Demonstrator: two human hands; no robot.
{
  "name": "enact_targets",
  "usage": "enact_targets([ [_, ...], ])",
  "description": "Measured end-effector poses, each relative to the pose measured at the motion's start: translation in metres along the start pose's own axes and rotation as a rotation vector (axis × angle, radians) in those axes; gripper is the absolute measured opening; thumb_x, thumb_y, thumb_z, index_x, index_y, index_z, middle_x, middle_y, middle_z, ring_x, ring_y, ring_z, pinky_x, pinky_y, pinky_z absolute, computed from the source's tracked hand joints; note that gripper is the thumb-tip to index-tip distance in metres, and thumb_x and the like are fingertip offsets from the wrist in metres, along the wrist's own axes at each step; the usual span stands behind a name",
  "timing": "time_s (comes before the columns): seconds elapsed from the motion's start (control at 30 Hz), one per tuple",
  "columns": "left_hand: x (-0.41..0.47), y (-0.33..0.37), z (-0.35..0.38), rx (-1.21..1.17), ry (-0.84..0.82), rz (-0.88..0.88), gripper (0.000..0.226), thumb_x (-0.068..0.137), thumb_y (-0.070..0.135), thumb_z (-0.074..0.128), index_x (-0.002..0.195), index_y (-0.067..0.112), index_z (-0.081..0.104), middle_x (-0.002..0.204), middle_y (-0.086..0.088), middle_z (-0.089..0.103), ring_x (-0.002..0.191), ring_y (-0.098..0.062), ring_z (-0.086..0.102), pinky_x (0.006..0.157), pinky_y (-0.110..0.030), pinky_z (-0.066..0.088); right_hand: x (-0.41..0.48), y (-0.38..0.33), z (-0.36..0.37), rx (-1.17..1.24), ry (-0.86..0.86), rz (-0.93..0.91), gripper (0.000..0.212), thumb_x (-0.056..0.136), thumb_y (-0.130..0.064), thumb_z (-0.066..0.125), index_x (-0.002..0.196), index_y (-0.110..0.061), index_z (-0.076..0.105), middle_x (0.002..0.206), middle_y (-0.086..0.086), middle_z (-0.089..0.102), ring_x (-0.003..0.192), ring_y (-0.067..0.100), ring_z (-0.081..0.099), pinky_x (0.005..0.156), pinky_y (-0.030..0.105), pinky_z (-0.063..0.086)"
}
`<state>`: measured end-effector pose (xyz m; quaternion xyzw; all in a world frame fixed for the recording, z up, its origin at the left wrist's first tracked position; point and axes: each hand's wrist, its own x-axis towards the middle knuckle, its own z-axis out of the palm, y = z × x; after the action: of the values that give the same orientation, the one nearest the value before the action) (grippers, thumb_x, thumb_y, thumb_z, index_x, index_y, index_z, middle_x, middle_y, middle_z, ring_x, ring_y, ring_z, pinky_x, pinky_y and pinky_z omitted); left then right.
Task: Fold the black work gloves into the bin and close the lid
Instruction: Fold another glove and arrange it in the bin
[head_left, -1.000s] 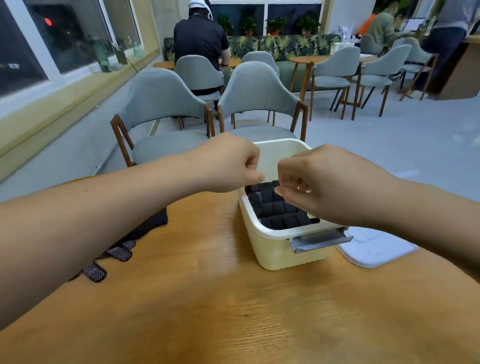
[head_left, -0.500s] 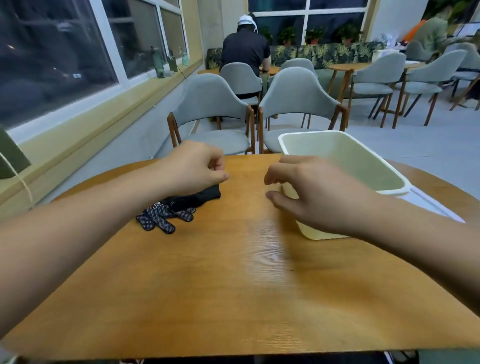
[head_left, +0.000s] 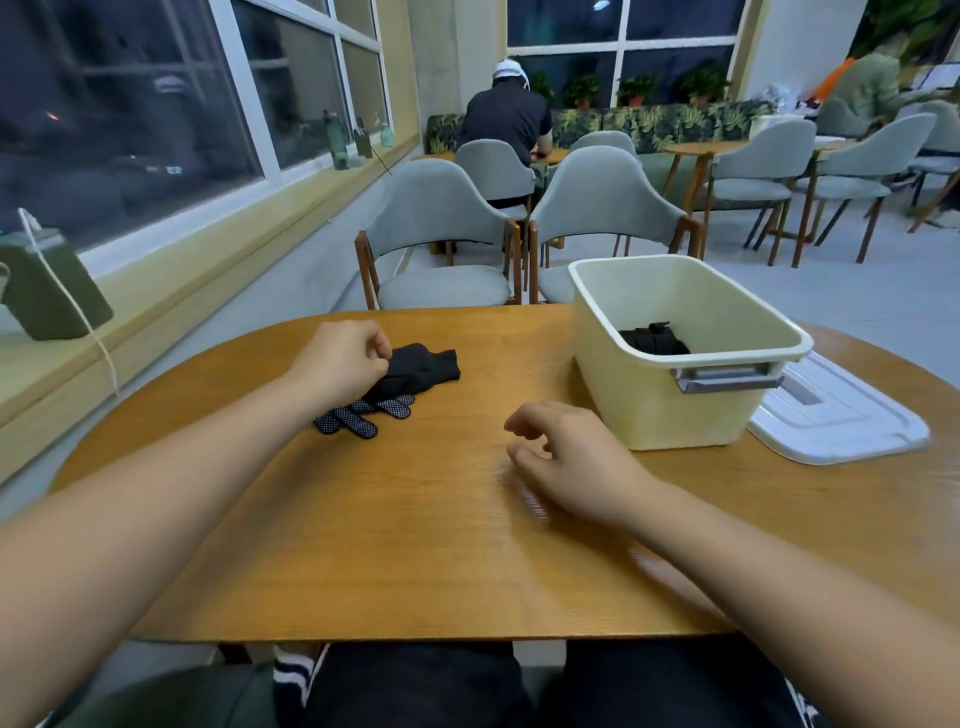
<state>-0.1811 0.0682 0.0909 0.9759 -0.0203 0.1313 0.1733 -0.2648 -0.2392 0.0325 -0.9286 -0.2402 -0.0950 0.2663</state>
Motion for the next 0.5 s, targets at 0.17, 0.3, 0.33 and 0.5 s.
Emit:
enact_targets([
  [0.17,0.008,-0.009,0.017,0.033,0.057,0.043,0.012,0.097,0.018,0.069,0.099,0.030,0.070,0.097,0.010,0.066,0.094,-0.016,0.064,0.083,-0.044,0.060,-0.001,0.008,0.023,0.034,0.021,0.063,0.029,0.104,-0.040,0.064,0.130,-0.028,0.067,0.122,-0.011,0.064,0.110,0.008,0.062,0.096,0.038,0.057],
  [0.3,0.019,-0.006,0.035,0.162,0.089,0.149,0.011,0.100,0.030,0.068,0.109,0.026,0.071,0.113,0.005,0.064,0.109,-0.021,0.059,0.094,-0.046,0.055,0.001,0.010,0.031,0.028,0.025,0.077,0.029,0.105,-0.041,0.063,0.130,-0.028,0.067,0.123,-0.011,0.062,0.110,0.009,0.061,0.096,0.037,0.056],
  [0.33,0.024,-0.002,0.040,0.202,0.080,0.174,0.013,0.101,0.033,0.066,0.111,0.026,0.071,0.114,0.004,0.065,0.111,-0.022,0.059,0.095,-0.046,0.053,0.001,0.011,0.033,0.015,0.021,0.073,0.029,0.105,-0.043,0.062,0.130,-0.029,0.066,0.123,-0.012,0.061,0.110,0.010,0.061,0.095,0.037,0.056],
  [0.5,0.044,0.016,0.062,0.293,0.038,0.222,0.018,0.104,0.042,0.062,0.112,0.028,0.071,0.111,0.004,0.067,0.111,-0.024,0.059,0.096,-0.045,0.051,-0.002,0.011,0.038,-0.047,0.016,0.054,0.025,0.103,-0.047,0.060,0.125,-0.033,0.063,0.121,-0.015,0.060,0.110,0.015,0.060,0.093,0.039,0.057],
])
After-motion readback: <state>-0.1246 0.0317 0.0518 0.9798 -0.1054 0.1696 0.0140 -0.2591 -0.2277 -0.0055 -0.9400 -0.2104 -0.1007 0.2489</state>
